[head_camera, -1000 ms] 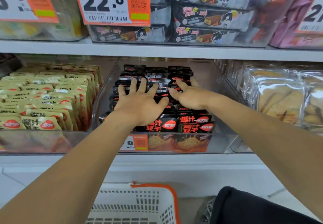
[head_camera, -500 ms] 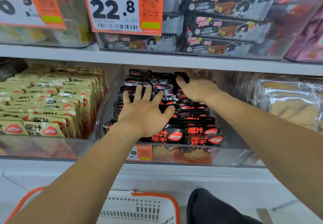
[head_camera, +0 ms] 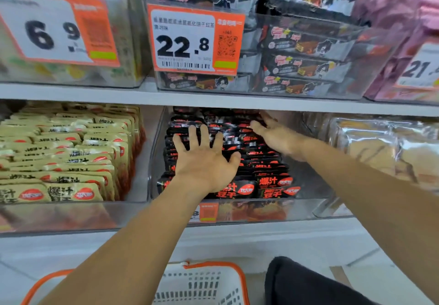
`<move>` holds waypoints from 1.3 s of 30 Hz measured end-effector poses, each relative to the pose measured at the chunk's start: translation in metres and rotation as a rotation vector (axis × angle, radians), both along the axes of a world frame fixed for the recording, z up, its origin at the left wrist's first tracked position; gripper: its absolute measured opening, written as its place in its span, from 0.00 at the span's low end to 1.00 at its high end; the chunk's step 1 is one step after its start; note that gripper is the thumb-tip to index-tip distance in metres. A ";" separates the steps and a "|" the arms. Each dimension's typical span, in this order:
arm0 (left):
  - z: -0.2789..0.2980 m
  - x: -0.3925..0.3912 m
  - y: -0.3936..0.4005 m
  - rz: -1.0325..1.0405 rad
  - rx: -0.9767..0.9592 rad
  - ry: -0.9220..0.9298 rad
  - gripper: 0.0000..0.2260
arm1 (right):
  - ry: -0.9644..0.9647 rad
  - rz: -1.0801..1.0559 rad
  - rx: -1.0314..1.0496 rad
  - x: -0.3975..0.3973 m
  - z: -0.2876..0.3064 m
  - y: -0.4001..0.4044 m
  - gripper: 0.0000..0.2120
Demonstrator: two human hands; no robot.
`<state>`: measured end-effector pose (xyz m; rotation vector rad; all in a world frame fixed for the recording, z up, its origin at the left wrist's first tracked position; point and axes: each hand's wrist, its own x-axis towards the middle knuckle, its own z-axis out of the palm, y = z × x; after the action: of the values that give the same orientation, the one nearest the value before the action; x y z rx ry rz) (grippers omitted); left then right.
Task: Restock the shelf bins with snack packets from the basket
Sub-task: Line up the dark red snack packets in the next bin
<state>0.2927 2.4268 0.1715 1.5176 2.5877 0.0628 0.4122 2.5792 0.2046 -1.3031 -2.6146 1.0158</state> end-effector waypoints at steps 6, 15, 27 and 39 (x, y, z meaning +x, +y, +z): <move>0.002 -0.001 -0.001 -0.004 0.000 0.011 0.35 | -0.031 -0.090 -0.137 0.049 -0.020 -0.043 0.40; 0.014 0.004 -0.007 -0.003 0.039 -0.062 0.32 | 0.002 -0.118 -0.028 0.057 -0.009 -0.063 0.32; 0.030 -0.008 -0.100 -0.121 0.796 0.080 0.15 | 0.442 0.204 0.622 0.023 0.008 -0.163 0.20; -0.010 -0.180 -0.249 0.312 0.348 0.118 0.36 | 0.110 0.083 -0.168 -0.202 -0.016 -0.250 0.41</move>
<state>0.1127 2.1776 0.1613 1.2200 3.0102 0.4941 0.2100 2.3289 0.1887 -1.1398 -2.5678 1.3061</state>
